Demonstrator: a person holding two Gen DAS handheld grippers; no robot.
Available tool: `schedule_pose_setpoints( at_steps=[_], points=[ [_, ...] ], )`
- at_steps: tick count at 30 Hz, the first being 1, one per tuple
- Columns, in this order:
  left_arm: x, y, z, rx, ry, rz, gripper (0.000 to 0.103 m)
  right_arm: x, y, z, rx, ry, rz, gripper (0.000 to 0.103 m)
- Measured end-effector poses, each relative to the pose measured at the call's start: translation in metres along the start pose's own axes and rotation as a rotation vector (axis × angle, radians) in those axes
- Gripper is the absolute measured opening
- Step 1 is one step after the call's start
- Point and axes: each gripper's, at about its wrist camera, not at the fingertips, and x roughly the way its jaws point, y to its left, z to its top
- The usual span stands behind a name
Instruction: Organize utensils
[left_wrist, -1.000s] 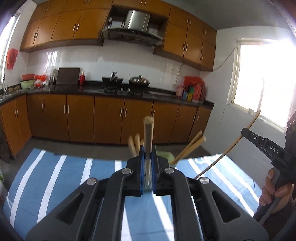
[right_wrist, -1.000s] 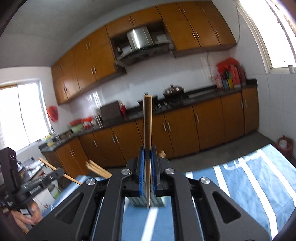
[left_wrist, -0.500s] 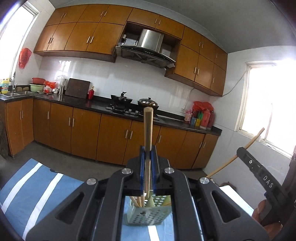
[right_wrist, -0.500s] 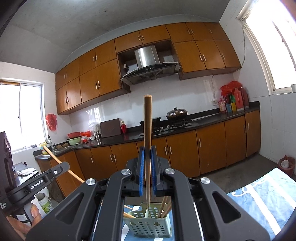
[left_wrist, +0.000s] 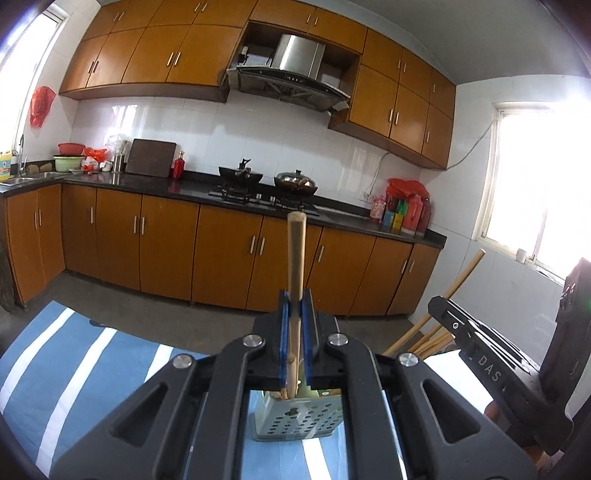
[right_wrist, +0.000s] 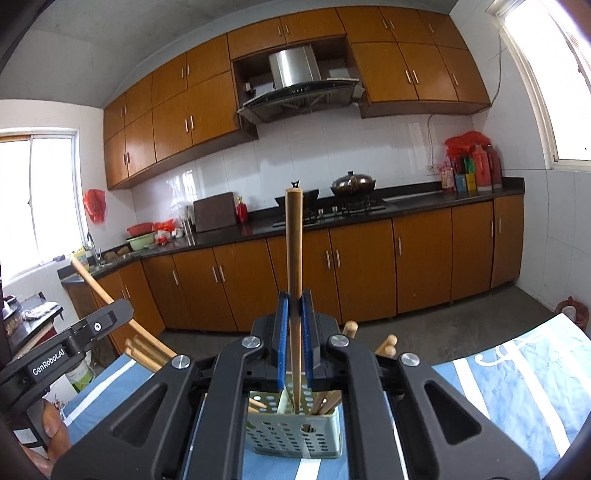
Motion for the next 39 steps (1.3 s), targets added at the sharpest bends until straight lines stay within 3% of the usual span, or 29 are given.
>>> schedule_pose_setpoints(
  at_steps=[2, 4, 8, 10, 14, 19, 25, 34, 39],
  points=[
    [0.000, 0.003, 0.001, -0.012, 0.001, 0.003, 0.011, 0.000, 0.000, 0.000, 0.001, 0.004, 0.002, 0.016],
    [-0.001, 0.006, 0.001, -0.022, 0.001, 0.003, 0.013, -0.005, -0.001, 0.002, 0.003, -0.009, -0.004, 0.035],
    [-0.011, 0.008, 0.005, -0.037, -0.015, 0.003, 0.020, -0.016, -0.001, 0.009, 0.002, -0.034, -0.010, 0.036],
    [-0.022, 0.010, 0.006, -0.049, -0.027, 0.000, 0.027, -0.026, -0.002, 0.012, -0.002, -0.046, -0.016, 0.044],
    [-0.047, 0.015, 0.004, -0.043, -0.032, 0.017, 0.043, -0.052, -0.004, 0.011, -0.014, -0.070, -0.044, 0.065],
    [-0.080, 0.024, -0.018, -0.003, 0.000, 0.065, 0.073, -0.088, -0.007, -0.007, -0.021, -0.058, -0.080, 0.098],
    [-0.121, 0.030, -0.060, 0.066, 0.021, 0.133, 0.099, -0.118, 0.009, -0.038, -0.132, -0.047, -0.199, 0.101],
    [-0.169, 0.022, -0.130, 0.134, 0.035, 0.248, 0.099, -0.165, 0.031, -0.086, -0.163, -0.011, -0.205, 0.101],
    [-0.180, 0.017, -0.156, 0.139, 0.044, 0.251, 0.099, -0.177, 0.038, -0.115, -0.175, 0.015, -0.193, 0.101]
  ],
)
